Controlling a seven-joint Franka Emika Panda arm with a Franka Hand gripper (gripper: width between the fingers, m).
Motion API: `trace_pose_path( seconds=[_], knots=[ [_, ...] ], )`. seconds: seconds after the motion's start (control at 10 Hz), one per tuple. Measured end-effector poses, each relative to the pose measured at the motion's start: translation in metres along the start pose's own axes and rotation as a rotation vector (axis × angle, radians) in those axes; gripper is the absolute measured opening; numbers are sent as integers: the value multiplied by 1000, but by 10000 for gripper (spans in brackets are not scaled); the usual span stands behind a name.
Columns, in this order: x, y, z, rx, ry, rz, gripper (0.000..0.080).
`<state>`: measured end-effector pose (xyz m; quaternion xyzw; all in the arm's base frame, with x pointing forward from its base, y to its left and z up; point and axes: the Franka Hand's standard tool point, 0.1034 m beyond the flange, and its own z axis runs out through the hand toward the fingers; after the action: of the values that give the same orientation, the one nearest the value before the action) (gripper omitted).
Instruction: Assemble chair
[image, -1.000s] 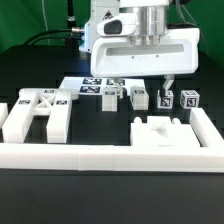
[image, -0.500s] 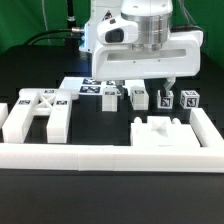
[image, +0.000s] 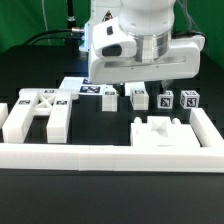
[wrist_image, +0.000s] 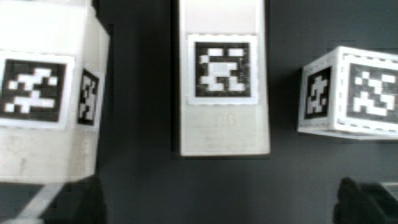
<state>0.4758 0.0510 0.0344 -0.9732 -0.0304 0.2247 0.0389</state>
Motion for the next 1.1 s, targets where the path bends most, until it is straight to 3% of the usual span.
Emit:
trace_pose_path(
  seconds=[0.3,0.6,1.1],
  knots=[
    [-5,-2,8,10,-226,-8,649],
    [-9,7,10,17,-440,2,649],
    [-8,6,9,21,-483,1,649]
  ],
)
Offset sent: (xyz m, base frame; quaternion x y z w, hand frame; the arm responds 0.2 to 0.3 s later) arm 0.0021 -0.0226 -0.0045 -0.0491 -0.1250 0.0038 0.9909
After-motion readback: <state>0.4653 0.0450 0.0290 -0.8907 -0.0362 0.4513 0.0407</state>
